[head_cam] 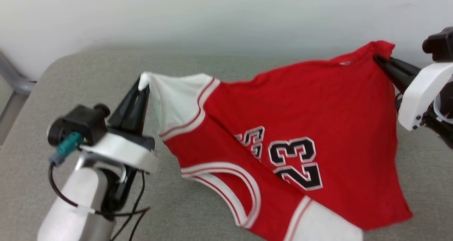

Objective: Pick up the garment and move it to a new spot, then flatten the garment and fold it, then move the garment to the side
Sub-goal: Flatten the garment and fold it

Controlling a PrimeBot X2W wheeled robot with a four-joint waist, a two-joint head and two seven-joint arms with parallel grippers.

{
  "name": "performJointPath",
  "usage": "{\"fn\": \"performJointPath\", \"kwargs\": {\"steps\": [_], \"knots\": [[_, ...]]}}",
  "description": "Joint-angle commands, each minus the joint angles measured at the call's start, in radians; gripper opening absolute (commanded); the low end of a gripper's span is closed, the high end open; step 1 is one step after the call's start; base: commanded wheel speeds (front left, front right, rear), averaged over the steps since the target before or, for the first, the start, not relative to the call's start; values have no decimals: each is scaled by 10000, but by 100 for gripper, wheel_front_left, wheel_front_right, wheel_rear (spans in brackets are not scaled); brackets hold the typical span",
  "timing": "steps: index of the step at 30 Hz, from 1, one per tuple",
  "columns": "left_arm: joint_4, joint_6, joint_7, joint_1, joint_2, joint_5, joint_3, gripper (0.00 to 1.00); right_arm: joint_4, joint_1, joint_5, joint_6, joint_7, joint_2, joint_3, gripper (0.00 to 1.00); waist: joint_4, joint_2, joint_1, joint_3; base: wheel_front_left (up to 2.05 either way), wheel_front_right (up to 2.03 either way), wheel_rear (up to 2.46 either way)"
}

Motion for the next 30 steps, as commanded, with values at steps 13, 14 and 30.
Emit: {"fn": "performJointPath", "kwargs": {"steps": [13,14,30], "knots": [[74,-384,969,-4046,58,116,-62,0,-1080,-991,-750,-11,327,381,-1665,0,-625,-1,0,706,0,0,0],[151,-417,988,-4362,35,115,-71,0,-1079,-1164,-845,-13,390,425,-1776,0,-636,-1,0,861,0,0,0],[2844,-931,1039,-10225,90,341,-345,0,607,-6088,-2648,-13,779,1191,-2446,0,-686,-1,0,3475,0,0,0]]}}
